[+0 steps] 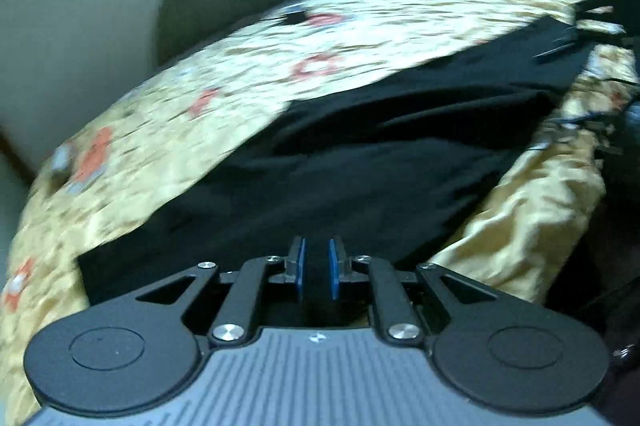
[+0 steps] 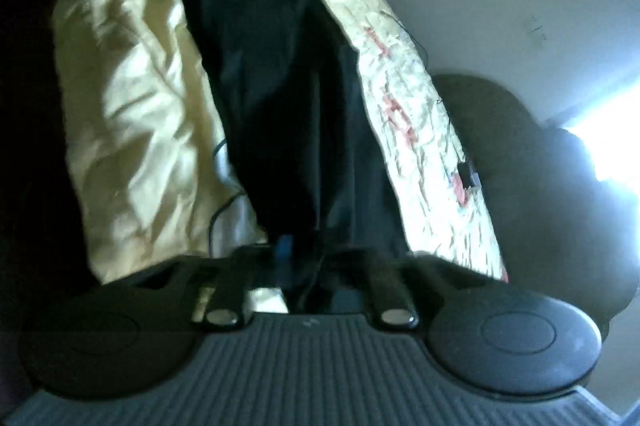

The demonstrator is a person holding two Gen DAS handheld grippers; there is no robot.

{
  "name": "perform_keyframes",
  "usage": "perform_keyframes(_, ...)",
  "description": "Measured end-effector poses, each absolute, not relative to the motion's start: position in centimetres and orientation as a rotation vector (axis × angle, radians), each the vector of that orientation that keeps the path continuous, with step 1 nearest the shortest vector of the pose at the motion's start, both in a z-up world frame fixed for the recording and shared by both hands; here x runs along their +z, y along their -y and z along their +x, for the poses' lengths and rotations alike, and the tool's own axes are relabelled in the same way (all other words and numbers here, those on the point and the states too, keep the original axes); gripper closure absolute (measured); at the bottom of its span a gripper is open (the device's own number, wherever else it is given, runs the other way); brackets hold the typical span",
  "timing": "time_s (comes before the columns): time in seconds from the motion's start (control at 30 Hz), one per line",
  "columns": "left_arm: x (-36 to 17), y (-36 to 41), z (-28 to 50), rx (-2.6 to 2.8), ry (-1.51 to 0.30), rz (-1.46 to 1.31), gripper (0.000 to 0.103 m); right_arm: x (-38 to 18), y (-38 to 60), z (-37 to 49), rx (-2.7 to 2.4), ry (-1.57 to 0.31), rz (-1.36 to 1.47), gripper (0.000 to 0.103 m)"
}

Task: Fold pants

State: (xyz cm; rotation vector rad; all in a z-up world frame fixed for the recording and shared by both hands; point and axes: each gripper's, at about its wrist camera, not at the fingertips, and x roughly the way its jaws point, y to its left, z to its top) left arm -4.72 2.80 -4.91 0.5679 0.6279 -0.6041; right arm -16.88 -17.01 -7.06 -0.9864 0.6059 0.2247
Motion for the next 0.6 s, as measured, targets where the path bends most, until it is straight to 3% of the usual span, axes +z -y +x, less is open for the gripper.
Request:
perform_keyframes(0.17,-4.4,-7.7,-3.2,-0.411,-0.642,0.470,0.091,-2.3,16.3,-15.8,0.288,-0.529,-0.657,0.051)
perform_keyframes(0.33,-5.3,-12.7,-1.7,-0.207,-0.704,0.407,0.091,-5.6,11.9,-9.4,0.173,-0.604,-0.614,0.054)
perform_keyframes(0.37,-5.3,-13.7,-1.7,-0.178,-0.710,0.397,0.091,-6.6,10.8,-9.0,0.198,-0.642,-0.633,0.057)
perform_keyframes(0.4,-5.2,-14.8,-1.7,-0.151,-0.711,0.377,0.091,-7.5,9.4,-9.1,0.220,-0.662,-0.660,0.074)
perform_keyframes(0.43,-5.0,-15.8,-1.7,-0.135,-0.709,0.351,0.091,-7.6,8.5,-9.0,0.243,-0.650,-0.682,0.079)
perform_keyframes(0.5,-4.6,-17.5,-1.7,-0.122,-0.701,0.304,0.091,-6.6,7.5,-10.2,0.318,-0.621,-0.663,0.080)
perform_keyframes(0.53,-4.5,-17.8,-1.6,-0.117,-0.694,0.292,0.091,-5.9,7.7,-10.3,0.301,-0.599,-0.640,0.071)
perform_keyframes(0.6,-4.4,-17.7,-1.5,-0.153,-0.681,0.294,0.091,-5.1,8.9,-9.7,0.197,-0.570,-0.573,0.064)
